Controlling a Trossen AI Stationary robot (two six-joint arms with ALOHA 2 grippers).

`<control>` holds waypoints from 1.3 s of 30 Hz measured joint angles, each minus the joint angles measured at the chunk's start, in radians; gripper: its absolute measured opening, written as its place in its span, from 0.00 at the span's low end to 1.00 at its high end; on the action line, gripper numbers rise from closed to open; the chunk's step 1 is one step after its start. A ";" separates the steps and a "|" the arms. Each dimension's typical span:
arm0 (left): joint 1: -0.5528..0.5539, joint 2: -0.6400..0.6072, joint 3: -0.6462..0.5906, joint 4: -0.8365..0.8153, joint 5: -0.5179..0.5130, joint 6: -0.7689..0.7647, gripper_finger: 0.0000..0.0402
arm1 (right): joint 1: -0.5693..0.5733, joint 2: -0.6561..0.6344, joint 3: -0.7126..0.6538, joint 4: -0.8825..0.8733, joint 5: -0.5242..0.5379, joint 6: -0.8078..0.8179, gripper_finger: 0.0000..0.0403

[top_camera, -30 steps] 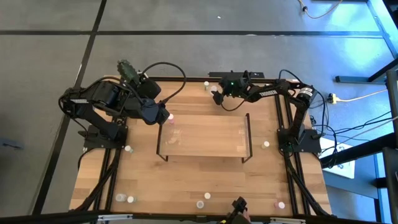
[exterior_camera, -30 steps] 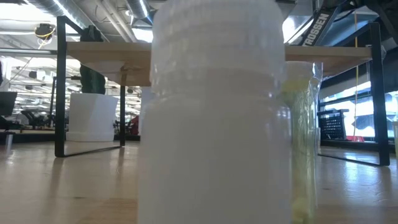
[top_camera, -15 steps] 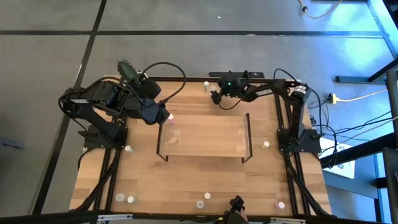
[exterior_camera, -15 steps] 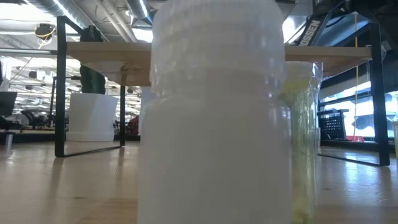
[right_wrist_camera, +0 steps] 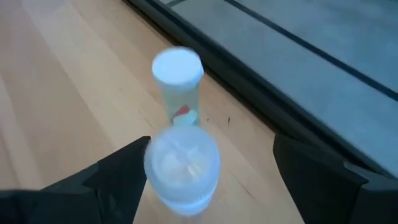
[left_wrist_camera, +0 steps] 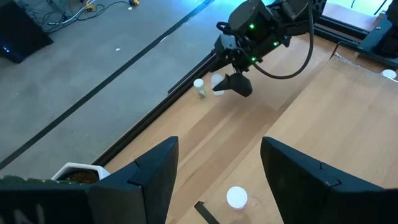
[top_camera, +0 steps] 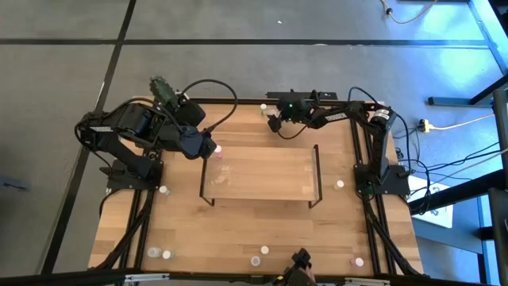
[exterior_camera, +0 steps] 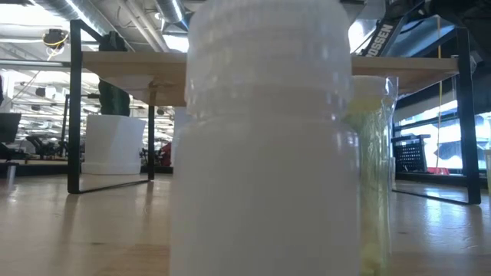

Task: Pick and place medicine bottles onto shelf by color
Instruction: Put the top white pill bottle on the shelf

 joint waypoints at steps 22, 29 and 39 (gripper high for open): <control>0.000 0.000 0.000 0.000 0.000 0.000 0.55 | 0.000 0.000 0.000 -0.004 -0.060 0.015 0.38; 0.000 0.000 0.000 0.000 0.000 0.000 0.55 | 0.000 0.000 0.000 -0.010 -0.060 0.013 0.41; 0.000 0.000 0.000 0.000 0.000 0.000 0.55 | 0.000 -0.022 0.000 -0.049 -0.061 0.044 0.40</control>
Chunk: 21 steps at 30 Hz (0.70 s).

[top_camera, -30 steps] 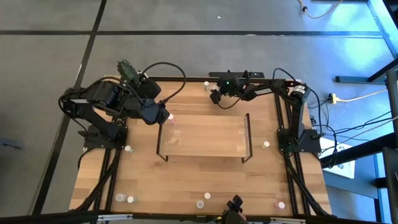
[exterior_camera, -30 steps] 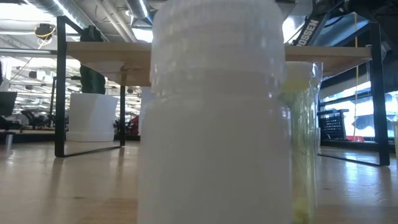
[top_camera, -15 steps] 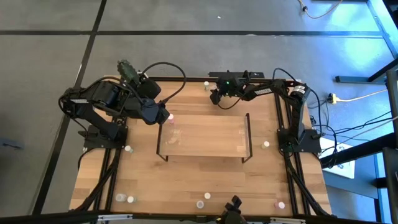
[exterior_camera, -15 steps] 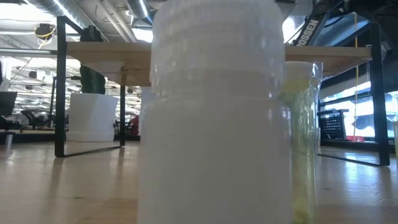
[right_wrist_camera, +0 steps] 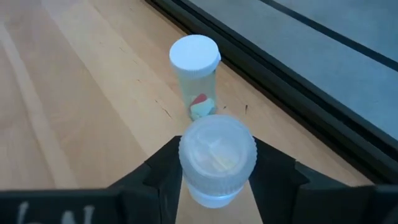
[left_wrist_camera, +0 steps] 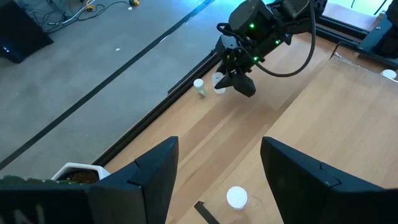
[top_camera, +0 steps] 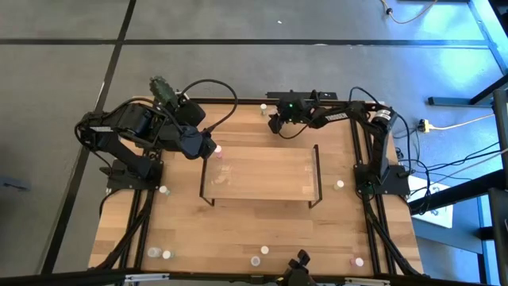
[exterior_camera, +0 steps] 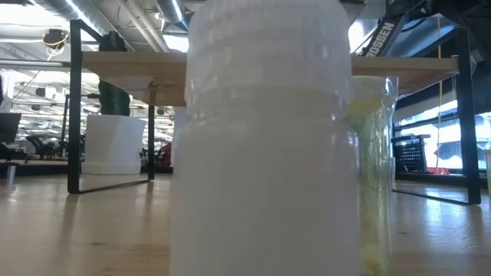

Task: Pick and place medicine bottles onto shelf by color
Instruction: Put the top white pill bottle on the shelf

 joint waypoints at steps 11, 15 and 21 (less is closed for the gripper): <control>0.000 0.000 0.000 0.000 0.000 0.000 0.55 | 0.008 -0.167 -0.001 -0.201 -0.008 -0.027 0.39; 0.000 0.000 0.000 0.000 0.000 0.000 0.55 | 0.030 -0.254 -0.001 -0.300 -0.008 -0.032 0.39; 0.000 0.000 0.000 0.000 0.000 0.000 0.55 | 0.098 -0.371 0.083 -0.555 -0.008 -0.035 0.40</control>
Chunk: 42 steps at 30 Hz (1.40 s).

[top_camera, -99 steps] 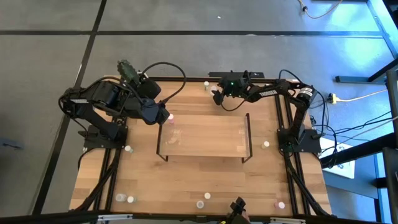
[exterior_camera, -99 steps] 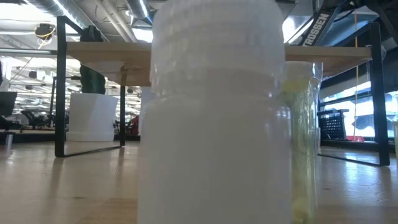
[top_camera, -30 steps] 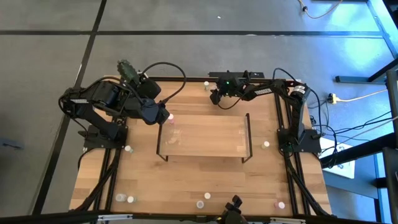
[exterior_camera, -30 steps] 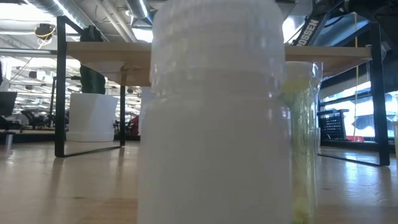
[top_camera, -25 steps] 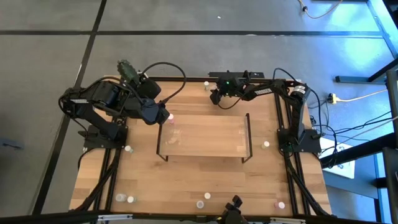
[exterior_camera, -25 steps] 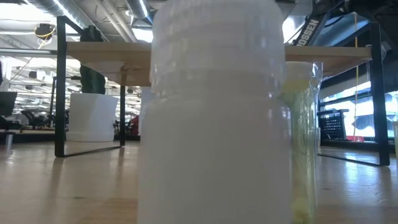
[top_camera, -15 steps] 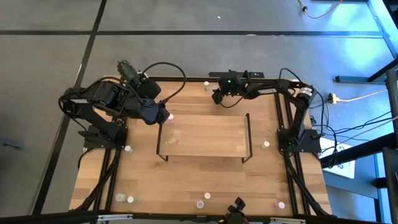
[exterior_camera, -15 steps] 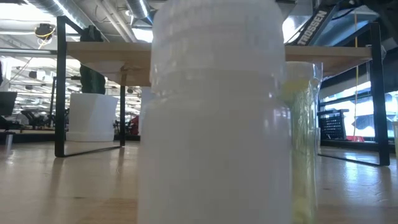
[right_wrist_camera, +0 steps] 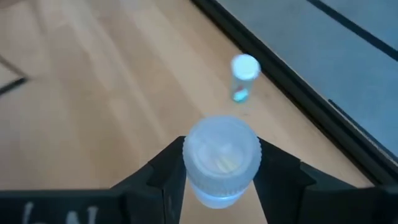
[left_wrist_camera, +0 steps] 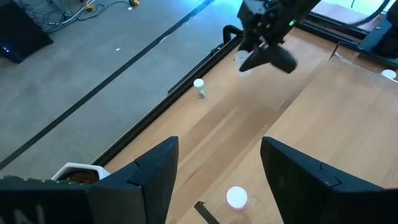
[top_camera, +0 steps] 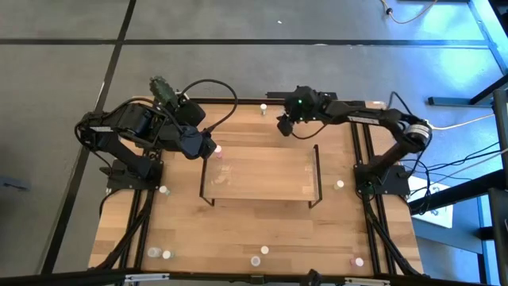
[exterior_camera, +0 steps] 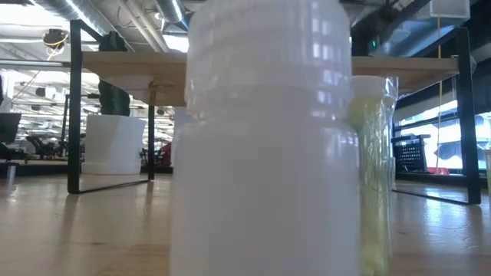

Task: Pick and place medicine bottles onto shelf by color
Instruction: Put the top white pill bottle on the shelf

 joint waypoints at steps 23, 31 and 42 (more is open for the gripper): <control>0.000 0.000 0.000 0.000 0.000 0.000 0.55 | 0.325 -0.012 0.393 -0.207 -0.072 -0.106 0.40; 0.000 0.000 0.000 0.016 0.001 -0.003 0.55 | 0.403 0.015 0.394 -0.142 -0.072 -0.148 0.40; -0.032 0.000 0.000 0.022 0.235 0.123 0.55 | 0.441 0.137 0.393 -0.068 -0.073 -0.178 0.40</control>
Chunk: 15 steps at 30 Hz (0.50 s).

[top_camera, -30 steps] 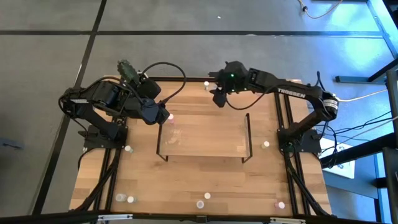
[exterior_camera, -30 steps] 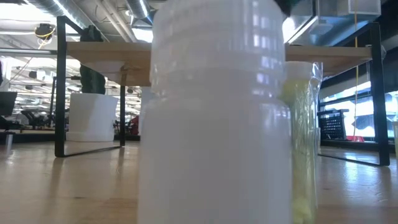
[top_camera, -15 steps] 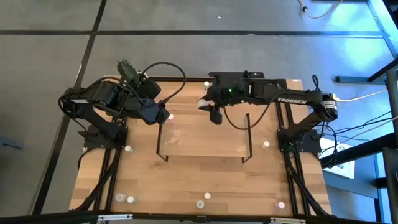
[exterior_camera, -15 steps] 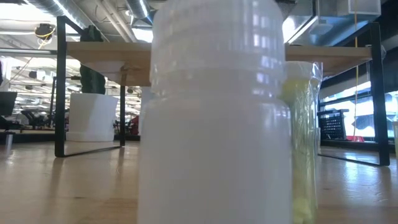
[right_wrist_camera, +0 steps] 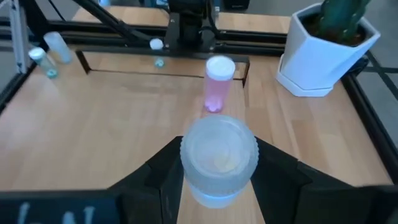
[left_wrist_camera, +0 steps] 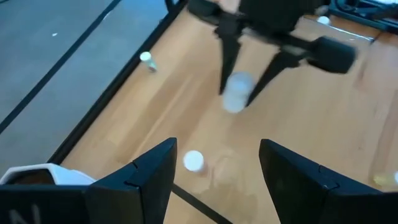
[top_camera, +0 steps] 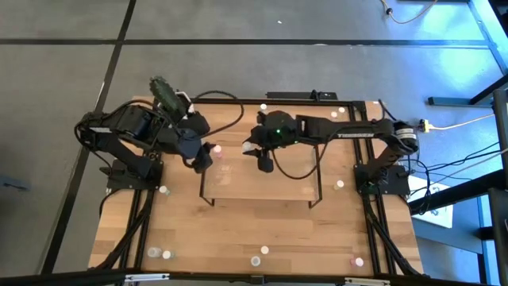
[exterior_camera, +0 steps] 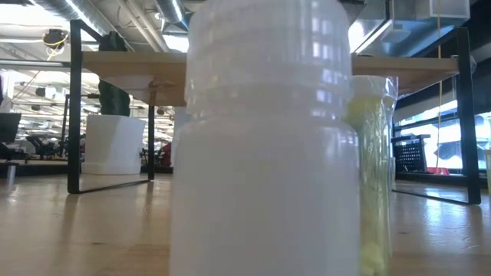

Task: Pick and place medicine bottles onto shelf by color
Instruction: Put the top white pill bottle on the shelf

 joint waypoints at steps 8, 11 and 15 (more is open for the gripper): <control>-0.028 0.000 0.000 0.000 -0.002 0.000 0.55 | 0.001 0.073 -0.001 0.062 -0.050 -0.062 0.40; -0.027 0.000 0.000 0.004 -0.003 0.000 0.55 | 0.001 0.091 -0.001 0.067 -0.051 -0.107 0.40; -0.028 0.000 0.000 0.004 -0.004 0.001 0.55 | 0.001 0.111 -0.001 0.078 -0.053 -0.141 0.40</control>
